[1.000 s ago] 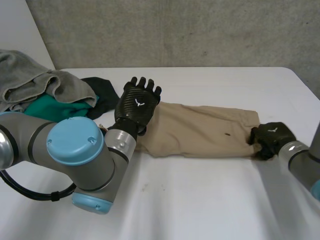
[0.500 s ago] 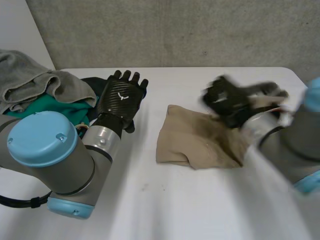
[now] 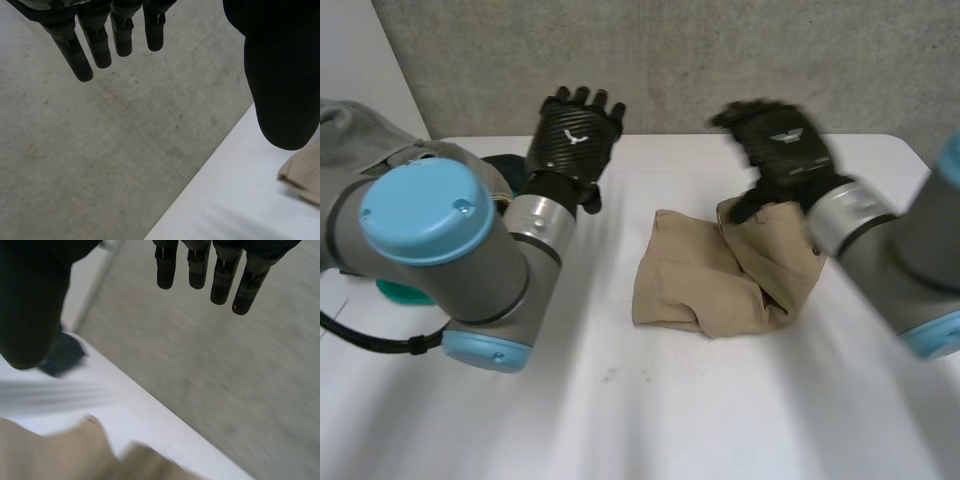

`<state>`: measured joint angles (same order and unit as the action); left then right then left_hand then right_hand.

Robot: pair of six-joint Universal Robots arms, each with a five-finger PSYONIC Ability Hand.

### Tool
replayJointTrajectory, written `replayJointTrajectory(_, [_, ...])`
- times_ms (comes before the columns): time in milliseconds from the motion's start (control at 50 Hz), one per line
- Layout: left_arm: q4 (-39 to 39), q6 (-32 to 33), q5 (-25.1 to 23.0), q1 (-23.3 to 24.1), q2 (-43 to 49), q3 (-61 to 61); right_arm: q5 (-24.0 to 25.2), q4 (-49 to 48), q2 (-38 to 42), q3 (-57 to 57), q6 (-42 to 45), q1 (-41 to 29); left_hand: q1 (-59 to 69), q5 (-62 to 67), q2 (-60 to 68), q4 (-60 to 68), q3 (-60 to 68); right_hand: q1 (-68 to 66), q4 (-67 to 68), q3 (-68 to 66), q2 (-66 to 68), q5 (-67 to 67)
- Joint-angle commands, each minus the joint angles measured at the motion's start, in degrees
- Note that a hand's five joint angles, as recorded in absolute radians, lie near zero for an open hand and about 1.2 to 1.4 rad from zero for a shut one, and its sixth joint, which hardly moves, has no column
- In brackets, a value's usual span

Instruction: Fold the laundry.

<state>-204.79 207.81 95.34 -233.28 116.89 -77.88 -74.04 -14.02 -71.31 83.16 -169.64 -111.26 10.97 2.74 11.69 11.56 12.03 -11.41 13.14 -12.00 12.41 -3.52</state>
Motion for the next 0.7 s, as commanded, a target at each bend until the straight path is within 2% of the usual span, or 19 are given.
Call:
replayJointTrajectory(20, [1.14,-0.04,-0.06,3.10,1.84,0.80,-0.94,12.76,4.49,-5.62,5.95,9.57,-0.93,-2.69,-1.64,-1.51,-1.99,-5.04,3.30,-4.44,4.04,-2.92])
replayJointTrajectory(80, [1.23,0.05,0.02,3.18,2.72,0.36,-1.20,15.77,8.62,-9.93,10.36,9.48,-0.93,-2.69,-1.64,-1.51,-1.99,-11.76,10.03,-11.17,10.76,-9.65])
replayJointTrajectory(120, [1.23,-0.04,0.02,3.10,3.16,0.36,-1.11,16.13,10.39,-12.05,10.03,9.48,-0.93,-2.69,-1.64,-1.51,-1.99,-11.96,10.23,-11.37,10.96,-9.85])
replayJointTrajectory(240, [1.49,-0.22,0.02,2.92,3.78,0.27,2.13,16.92,16.27,-20.47,0.73,9.22,-0.93,-2.69,-1.64,-1.51,-1.99,-11.96,10.23,-11.37,10.96,-9.85])
replayJointTrajectory(340, [1.76,-0.65,0.02,2.83,3.78,-0.08,5.22,19.20,23.13,-28.39,-2.98,7.55,-0.76,-2.52,-1.47,-1.34,-1.82,-11.96,10.23,-11.37,10.96,-9.85])
replayJointTrajectory(580, [1.76,-0.74,-0.07,2.75,3.60,-1.05,2.58,27.11,39.83,-47.38,-2.98,3.51,-0.59,-2.35,-1.30,-1.18,-1.65,-16.16,14.42,-15.56,15.16,-14.04])
replayJointTrajectory(620, [1.76,-0.66,-0.15,2.75,3.43,-1.49,2.41,28.43,42.21,-50.02,-2.89,3.51,-0.59,-2.35,-1.30,-1.18,-1.65,-22.70,20.97,-22.11,21.70,-20.58])
replayJointTrajectory(660, [1.76,-0.66,-0.15,2.75,3.34,-1.66,2.32,28.96,43.00,-50.90,-2.89,3.50,-0.59,-2.35,-1.30,-1.18,-1.65,-36.11,34.37,-35.51,35.10,-33.99])
replayJointTrajectory(680, [1.76,-0.66,-0.15,2.66,3.25,-1.75,2.32,29.05,43.18,-51.34,-2.89,3.42,-0.59,-2.35,-1.30,-1.18,-1.65,-58.33,56.60,-57.74,57.33,-56.22])
replayJointTrajectory(700, [1.76,-0.66,-0.15,2.57,3.17,-1.84,2.32,29.05,43.01,-51.34,-2.89,3.42,-0.59,-2.35,-1.30,-1.18,-1.65,-68.49,66.75,-67.89,67.49,-66.37])
